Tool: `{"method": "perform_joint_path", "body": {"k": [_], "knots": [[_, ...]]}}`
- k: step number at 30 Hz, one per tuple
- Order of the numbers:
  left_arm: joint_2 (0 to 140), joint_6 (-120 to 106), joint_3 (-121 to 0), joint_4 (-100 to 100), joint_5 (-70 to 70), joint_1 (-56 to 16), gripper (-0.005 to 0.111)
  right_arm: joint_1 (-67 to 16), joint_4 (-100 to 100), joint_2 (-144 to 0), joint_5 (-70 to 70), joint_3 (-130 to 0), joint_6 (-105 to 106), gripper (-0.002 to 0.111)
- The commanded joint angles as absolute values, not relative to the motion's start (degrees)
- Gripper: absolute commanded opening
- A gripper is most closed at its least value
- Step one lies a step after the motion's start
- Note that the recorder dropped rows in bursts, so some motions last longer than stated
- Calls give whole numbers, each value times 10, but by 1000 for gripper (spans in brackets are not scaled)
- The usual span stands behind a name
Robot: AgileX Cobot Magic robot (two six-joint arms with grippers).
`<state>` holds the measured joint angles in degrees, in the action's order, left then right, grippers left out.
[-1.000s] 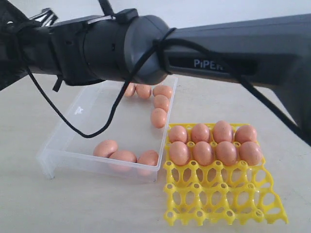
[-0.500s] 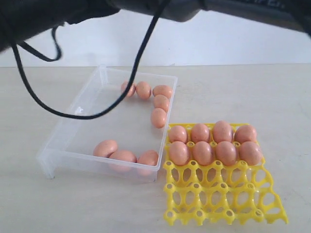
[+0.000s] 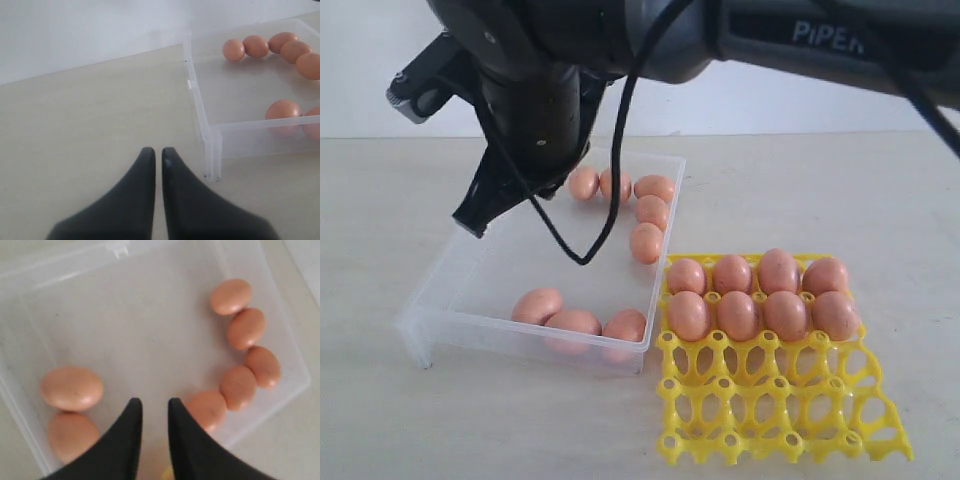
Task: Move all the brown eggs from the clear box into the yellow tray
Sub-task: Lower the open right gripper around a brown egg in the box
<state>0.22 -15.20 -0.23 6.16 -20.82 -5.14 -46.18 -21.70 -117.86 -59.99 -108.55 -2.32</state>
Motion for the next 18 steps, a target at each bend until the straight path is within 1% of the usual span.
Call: {"method": "perform_joint_path", "body": {"k": [1, 2, 3, 4, 7, 12, 13, 18], "knots": [[0, -146, 0, 62, -206, -49, 4, -463, -186, -1221, -534, -1086, -39, 45], [0, -146, 0, 62, -206, -49, 4, -463, -188, -1230, -534, -1086, -45, 53], [0, -146, 0, 62, -206, -49, 4, -462, -188, -1239, -535, -1086, -51, 57], [0, -146, 0, 62, -206, -49, 4, -462, -188, -1248, -539, -1086, -53, 58], [0, -146, 0, 62, -206, -49, 4, -462, -188, -1270, -546, -1086, 15, 58], [0, -146, 0, 62, -206, -49, 4, -462, -211, -1291, -537, -1086, 316, 58], [0, -146, 0, 62, -206, -49, 4, -461, -213, -1291, -531, -1086, 348, 58], [0, -146, 0, 62, -206, -49, 4, -448, -151, -1291, -521, -1086, 372, 58]]}}
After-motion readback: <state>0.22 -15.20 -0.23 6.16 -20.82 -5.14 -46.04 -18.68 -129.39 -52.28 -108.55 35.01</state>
